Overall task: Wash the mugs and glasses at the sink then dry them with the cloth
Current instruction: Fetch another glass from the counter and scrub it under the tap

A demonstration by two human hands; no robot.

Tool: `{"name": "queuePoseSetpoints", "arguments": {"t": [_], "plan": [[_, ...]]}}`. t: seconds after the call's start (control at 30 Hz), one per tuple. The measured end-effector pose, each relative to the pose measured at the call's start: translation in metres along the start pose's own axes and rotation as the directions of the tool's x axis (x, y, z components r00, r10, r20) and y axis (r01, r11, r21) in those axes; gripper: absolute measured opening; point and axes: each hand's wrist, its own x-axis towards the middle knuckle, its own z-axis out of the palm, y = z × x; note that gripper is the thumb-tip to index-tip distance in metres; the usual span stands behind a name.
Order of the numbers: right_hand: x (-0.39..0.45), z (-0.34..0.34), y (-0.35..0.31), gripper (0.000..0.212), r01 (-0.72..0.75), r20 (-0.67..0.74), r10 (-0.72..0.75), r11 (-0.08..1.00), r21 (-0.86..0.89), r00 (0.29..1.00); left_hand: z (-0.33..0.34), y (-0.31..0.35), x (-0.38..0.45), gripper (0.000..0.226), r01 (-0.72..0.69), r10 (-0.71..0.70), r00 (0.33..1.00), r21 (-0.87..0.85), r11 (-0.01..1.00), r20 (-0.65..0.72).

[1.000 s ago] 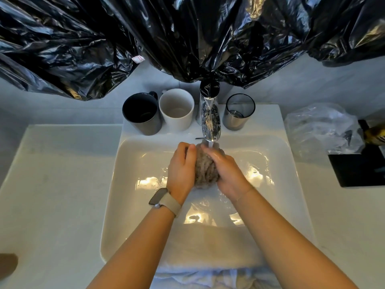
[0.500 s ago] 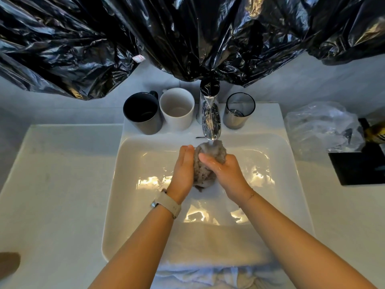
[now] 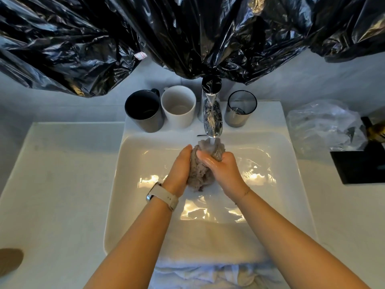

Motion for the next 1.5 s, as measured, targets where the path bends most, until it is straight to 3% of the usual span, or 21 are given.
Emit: {"name": "queuePoseSetpoints", "arguments": {"t": [0.07, 0.13, 0.17, 0.23, 0.33, 0.47, 0.53, 0.6, 0.67, 0.7, 0.8, 0.87, 1.0, 1.07, 1.13, 1.2, 1.3, 1.37, 1.43, 1.5], "plan": [[0.010, -0.002, -0.008, 0.029, -0.227, 0.019, 0.226, 0.970, 0.092, 0.974, 0.003, -0.007, -0.004, 0.039, -0.220, 0.270, 0.952, 0.288, 0.932, -0.147], [0.018, -0.005, -0.017, 0.032, -0.478, 0.131, 0.460, 0.854, 0.203, 0.878, 0.000, -0.015, -0.010, 0.033, -0.400, 0.522, 0.848, 0.536, 0.743, -0.091], [0.020, -0.006, -0.019, 0.032, -0.528, 0.162, 0.503, 0.818, 0.228, 0.849, -0.003, -0.018, -0.012, 0.034, -0.445, 0.569, 0.821, 0.580, 0.682, -0.039], [0.020, -0.003, -0.014, 0.033, -0.483, 0.131, 0.465, 0.846, 0.225, 0.876, -0.006, -0.019, -0.012, 0.036, -0.471, 0.586, 0.810, 0.554, 0.686, -0.036], [0.006, 0.000, -0.006, 0.020, -0.263, 0.051, 0.258, 0.952, 0.159, 0.965, -0.003, -0.012, -0.008, 0.034, -0.406, 0.493, 0.861, 0.415, 0.814, -0.125], [-0.014, -0.017, 0.004, 0.022, -0.004, 0.139, 0.011, 0.999, -0.051, 0.990, -0.001, -0.009, 0.007, 0.041, -0.127, 0.159, 0.972, 0.186, 0.974, -0.171], [-0.021, -0.025, 0.009, 0.017, 0.074, 0.124, -0.058, 0.989, -0.127, 0.991, 0.000, -0.004, 0.010, 0.044, 0.044, -0.031, 0.978, 0.062, 0.997, -0.207], [-0.023, -0.027, 0.011, 0.016, 0.079, 0.045, -0.073, 0.989, -0.129, 0.996, 0.007, -0.001, 0.006, 0.041, 0.089, -0.092, 0.976, -0.026, 0.996, -0.197], [-0.020, -0.025, 0.007, 0.022, 0.005, -0.036, -0.006, 0.999, -0.036, 0.999, 0.018, -0.003, 0.000, 0.038, 0.014, -0.008, 0.975, 0.028, 1.000, -0.220], [-0.016, -0.023, 0.003, 0.026, -0.059, -0.070, 0.061, 0.998, 0.024, 0.996, 0.024, -0.007, -0.004, 0.033, -0.082, 0.119, 0.962, 0.156, 0.984, -0.244], [-0.003, -0.019, -0.009, 0.032, -0.242, -0.169, 0.270, 0.956, 0.167, 0.948, 0.033, -0.017, -0.017, 0.021, -0.303, 0.490, 0.847, 0.572, 0.762, -0.205], [0.004, -0.014, -0.009, 0.036, -0.252, -0.275, 0.279, 0.959, 0.130, 0.920, 0.035, -0.019, -0.018, 0.021, -0.312, 0.524, 0.826, 0.608, 0.730, -0.206], [0.006, 0.003, 0.004, 0.042, -0.011, -0.476, -0.080, 0.983, -0.185, 0.876, 0.033, -0.013, -0.009, 0.026, -0.234, 0.386, 0.871, 0.436, 0.869, -0.304], [0.000, 0.005, 0.012, 0.042, 0.171, -0.413, -0.254, 0.958, -0.229, 0.875, 0.029, -0.004, -0.001, 0.035, -0.058, 0.072, 0.957, 0.058, 0.997, -0.282], [-0.004, 0.002, 0.020, 0.039, 0.318, -0.254, -0.415, 0.882, -0.346, 0.874, 0.019, 0.004, 0.001, 0.041, 0.155, -0.191, 0.977, -0.302, 0.941, -0.095], [-0.003, -0.001, 0.025, 0.031, 0.382, -0.142, -0.463, 0.840, -0.385, 0.875, 0.013, 0.004, 0.001, 0.042, 0.214, -0.247, 0.969, -0.428, 0.878, -0.022], [0.002, 0.007, 0.017, 0.040, 0.266, -0.281, -0.322, 0.939, -0.220, 0.904, 0.021, -0.009, -0.005, 0.047, 0.131, -0.200, 0.971, -0.413, 0.901, -0.129], [0.010, 0.012, 0.008, 0.033, 0.164, -0.442, -0.158, 0.986, -0.024, 0.883, 0.029, -0.017, -0.009, 0.038, -0.022, -0.058, 0.954, -0.261, 0.965, -0.293], [0.020, 0.016, -0.001, 0.027, 0.067, -0.557, 0.076, 0.971, 0.231, 0.827, 0.027, -0.019, -0.009, 0.022, -0.181, 0.145, 0.896, -0.049, 0.982, -0.420], [0.027, 0.016, -0.004, 0.028, -0.016, -0.570, 0.263, 0.916, 0.402, 0.779, 0.019, -0.016, -0.010, 0.018, -0.245, 0.247, 0.892, 0.052, 0.968, -0.378]]}}
